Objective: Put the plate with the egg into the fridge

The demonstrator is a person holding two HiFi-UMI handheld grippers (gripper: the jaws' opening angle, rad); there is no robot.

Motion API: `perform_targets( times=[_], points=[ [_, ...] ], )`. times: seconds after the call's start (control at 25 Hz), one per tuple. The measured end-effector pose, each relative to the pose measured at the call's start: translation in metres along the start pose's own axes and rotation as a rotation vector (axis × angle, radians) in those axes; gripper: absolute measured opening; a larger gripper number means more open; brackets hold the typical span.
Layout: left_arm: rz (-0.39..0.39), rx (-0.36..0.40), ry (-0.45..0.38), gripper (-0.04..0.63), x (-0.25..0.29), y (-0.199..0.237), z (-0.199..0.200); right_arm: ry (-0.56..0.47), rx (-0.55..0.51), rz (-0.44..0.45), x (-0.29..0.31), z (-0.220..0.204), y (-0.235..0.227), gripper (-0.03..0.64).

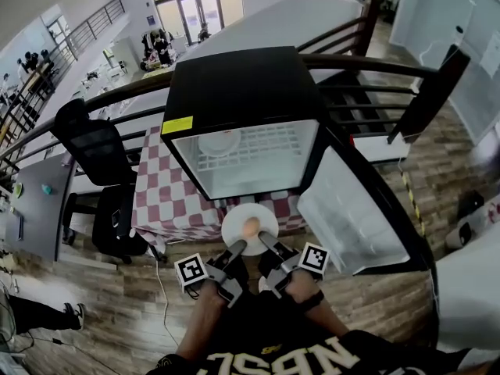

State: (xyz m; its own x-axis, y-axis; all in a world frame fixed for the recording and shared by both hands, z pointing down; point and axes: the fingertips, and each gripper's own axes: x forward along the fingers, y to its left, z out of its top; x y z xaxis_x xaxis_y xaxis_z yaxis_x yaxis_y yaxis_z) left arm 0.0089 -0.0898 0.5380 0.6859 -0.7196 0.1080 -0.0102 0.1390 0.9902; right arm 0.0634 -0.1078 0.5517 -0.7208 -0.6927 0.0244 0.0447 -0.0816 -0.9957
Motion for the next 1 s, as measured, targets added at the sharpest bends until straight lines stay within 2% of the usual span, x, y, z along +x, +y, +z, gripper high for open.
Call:
perform_targets(
  times=[0.16,0.44,0.68,0.84,1.0],
  points=[
    [-0.003,0.038,0.015,0.041,0.004,0.02,0.015,0.005,0.009,-0.04,0.014,0.001,-0.023,0.055],
    [0.101,0.11,0.039,0.043,0.02,0.07,0.056,-0.004,-0.074,-0.181,0.038,0.021,-0.078,0.055],
    [0.101,0.093,0.044,0.043,0.031,0.098,0.08,-0.005,-0.081,-0.21,0.065,0.029,-0.111,0.054],
    [0.112,0.135,0.059,0.043,0.042,0.117,0.096,-0.01,-0.089,-0.24,0.079,0.04,-0.127,0.054],
    [0.138,0.134,0.071,0.043,0.055,0.136,0.111,-0.011,-0.116,-0.293,0.093,0.051,-0.146,0.054]
  ],
)
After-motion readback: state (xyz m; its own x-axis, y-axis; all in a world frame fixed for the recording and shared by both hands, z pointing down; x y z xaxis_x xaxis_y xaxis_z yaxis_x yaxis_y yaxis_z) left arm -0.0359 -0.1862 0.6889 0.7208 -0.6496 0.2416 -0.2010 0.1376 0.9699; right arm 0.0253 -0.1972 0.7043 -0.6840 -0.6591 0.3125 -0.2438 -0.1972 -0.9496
